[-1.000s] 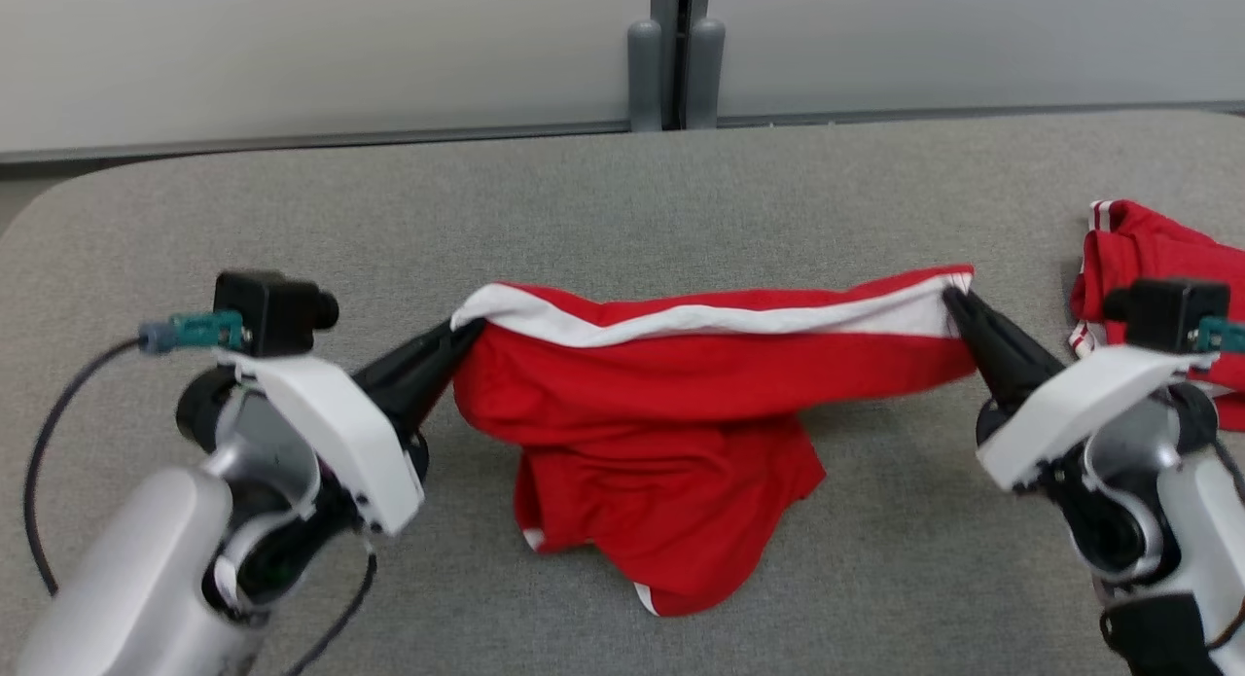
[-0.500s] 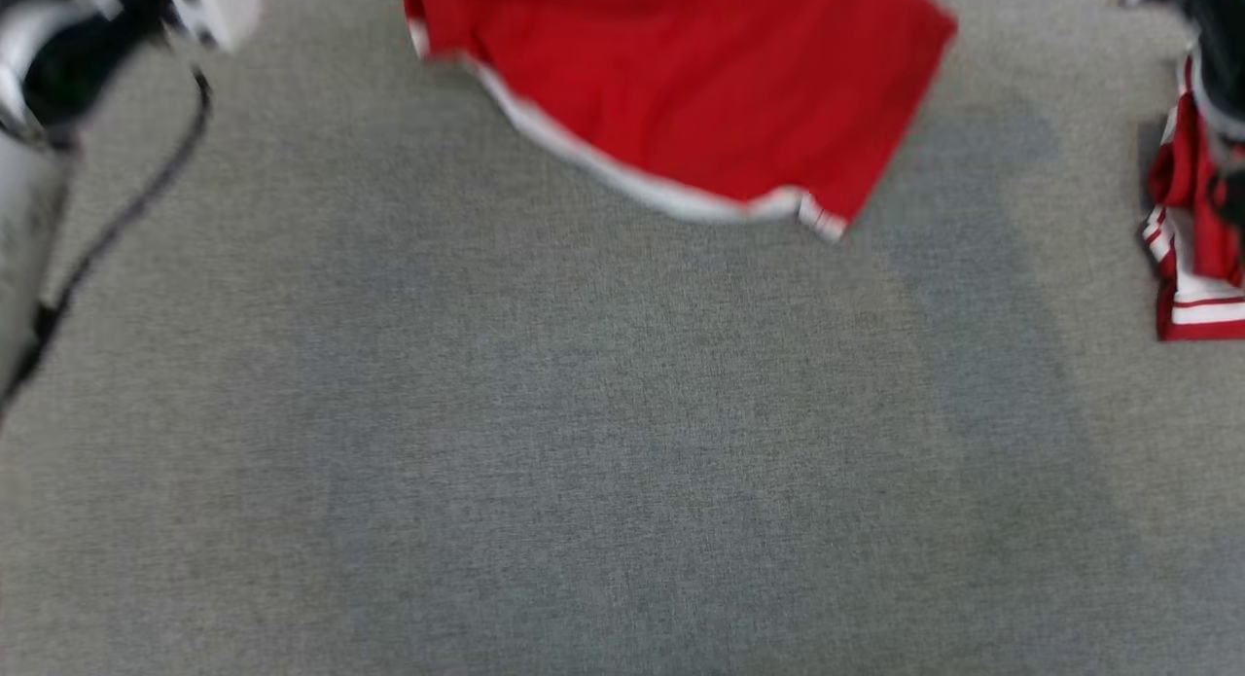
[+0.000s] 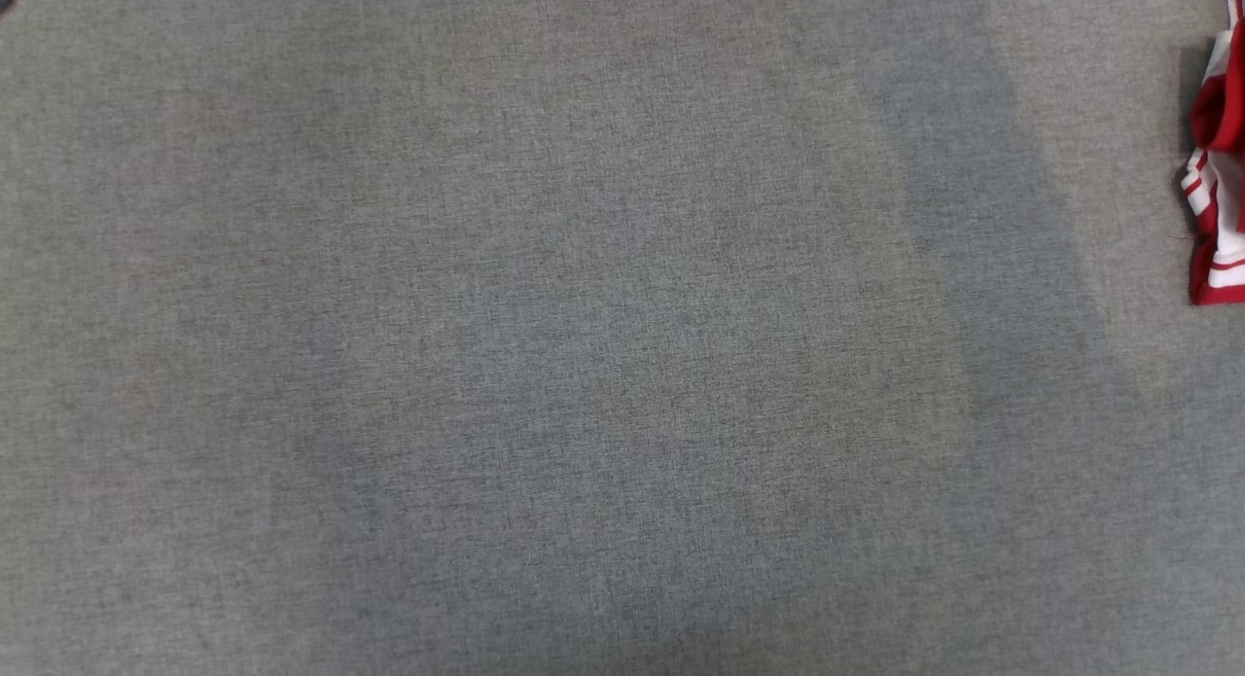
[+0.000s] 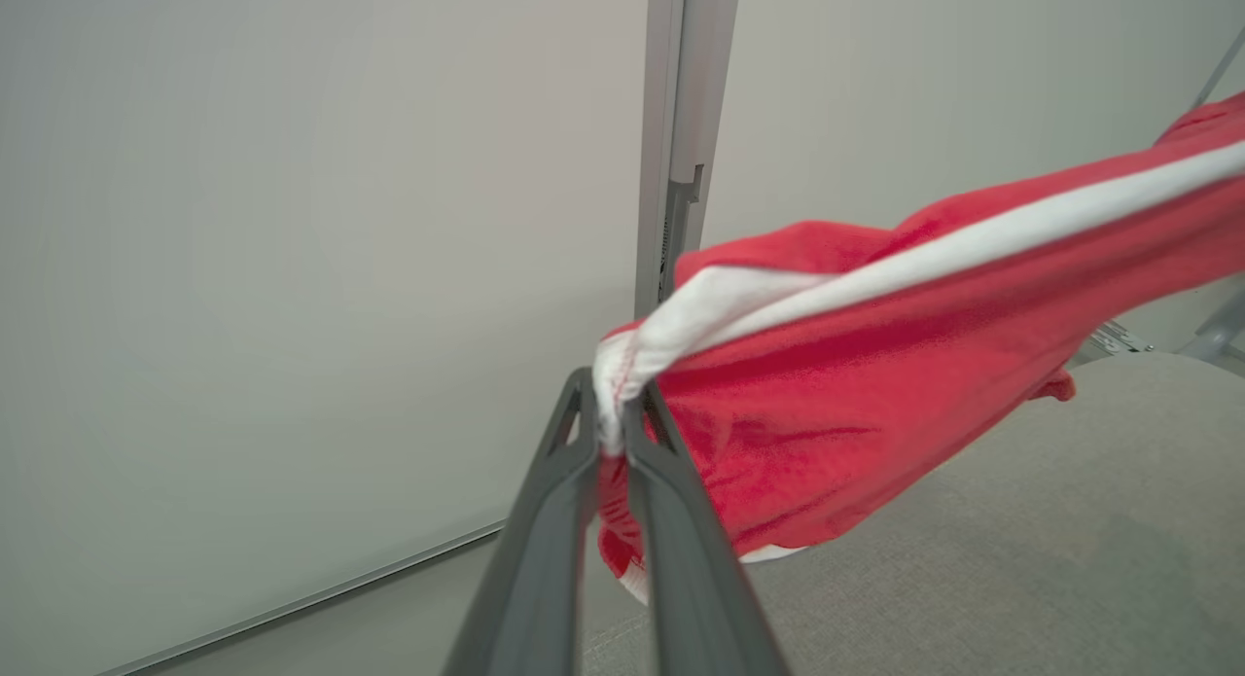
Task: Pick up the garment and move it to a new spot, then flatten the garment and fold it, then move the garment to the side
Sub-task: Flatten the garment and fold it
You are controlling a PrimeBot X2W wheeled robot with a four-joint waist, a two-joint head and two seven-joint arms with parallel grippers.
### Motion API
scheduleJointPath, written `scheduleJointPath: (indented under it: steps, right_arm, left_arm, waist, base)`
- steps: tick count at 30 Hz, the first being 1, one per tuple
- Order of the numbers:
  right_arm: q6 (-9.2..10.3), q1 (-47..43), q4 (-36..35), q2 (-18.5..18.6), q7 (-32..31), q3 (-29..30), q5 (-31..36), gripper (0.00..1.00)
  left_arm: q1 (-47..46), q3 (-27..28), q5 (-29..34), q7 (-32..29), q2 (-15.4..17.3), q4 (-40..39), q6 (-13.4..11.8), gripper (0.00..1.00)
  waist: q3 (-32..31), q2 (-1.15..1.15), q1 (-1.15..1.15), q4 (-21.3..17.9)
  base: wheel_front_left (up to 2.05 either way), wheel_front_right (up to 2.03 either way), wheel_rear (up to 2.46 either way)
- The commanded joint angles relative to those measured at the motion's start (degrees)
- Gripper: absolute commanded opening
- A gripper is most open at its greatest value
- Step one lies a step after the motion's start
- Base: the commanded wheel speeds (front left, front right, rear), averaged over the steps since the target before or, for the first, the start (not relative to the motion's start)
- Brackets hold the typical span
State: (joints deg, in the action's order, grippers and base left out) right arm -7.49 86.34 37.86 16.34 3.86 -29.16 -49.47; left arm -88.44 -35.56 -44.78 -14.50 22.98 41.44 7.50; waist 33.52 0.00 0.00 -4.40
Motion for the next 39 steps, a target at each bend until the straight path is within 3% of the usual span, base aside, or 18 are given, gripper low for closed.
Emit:
scheduleJointPath:
  steps: [1,6,13,22,28,33,39]
  right_arm:
    - [-0.02,-1.85,0.85,0.56,1.08,-2.50,-1.10,0.00]
    - [-0.02,-7.55,0.93,1.46,3.58,-7.81,-3.00,0.00]
    - [-0.02,-22.76,-0.84,4.55,5.91,-16.08,-6.73,0.00]
    - [-0.02,-41.33,-7.30,12.54,3.56,-21.16,-10.28,0.00]
    - [-0.01,-52.51,-14.96,17.27,2.83,-18.94,-10.88,0.00]
    - [-0.01,-61.35,-22.59,20.08,2.09,-13.68,-10.59,0.00]
    - [-0.01,-68.25,-28.89,20.60,-2.60,-5.11,-6.19,0.00]
  left_arm:
    - [1.81,-2.43,-1.30,1.66,0.30,1.15,-0.06,0.00]
    - [8.12,-7.99,-3.73,5.55,1.34,1.60,-0.06,0.00]
    - [24.59,-15.37,-10.29,11.08,4.47,-2.38,-0.05,0.00]
    - [44.39,-21.82,-18.67,7.03,10.98,-16.32,-0.14,0.00]
    - [54.59,-23.40,-21.92,3.80,17.66,-31.47,-5.86,0.00]
    - [62.35,-23.08,-23.56,5.78,23.19,-45.12,-11.97,0.00]
    - [65.00,-23.12,-24.36,4.51,26.87,-54.72,-16.35,0.00]
  waist:
    - [-0.48,0.00,0.00,0.24]
    - [-3.23,0.00,0.00,0.52]
    - [-12.96,0.00,0.00,0.30]
    - [-24.97,0.00,0.00,0.77]
    - [-28.42,0.00,0.00,0.69]
    - [-29.44,0.00,0.00,0.60]
    - [-29.19,0.00,0.00,1.70]
  base:
    - [0.00,0.00,0.00]
    - [0.00,0.00,0.00]
    - [0.00,0.00,0.00]
    - [0.00,0.00,0.00]
    - [0.00,0.00,0.00]
    - [0.00,0.00,0.00]
    - [0.00,0.00,0.00]
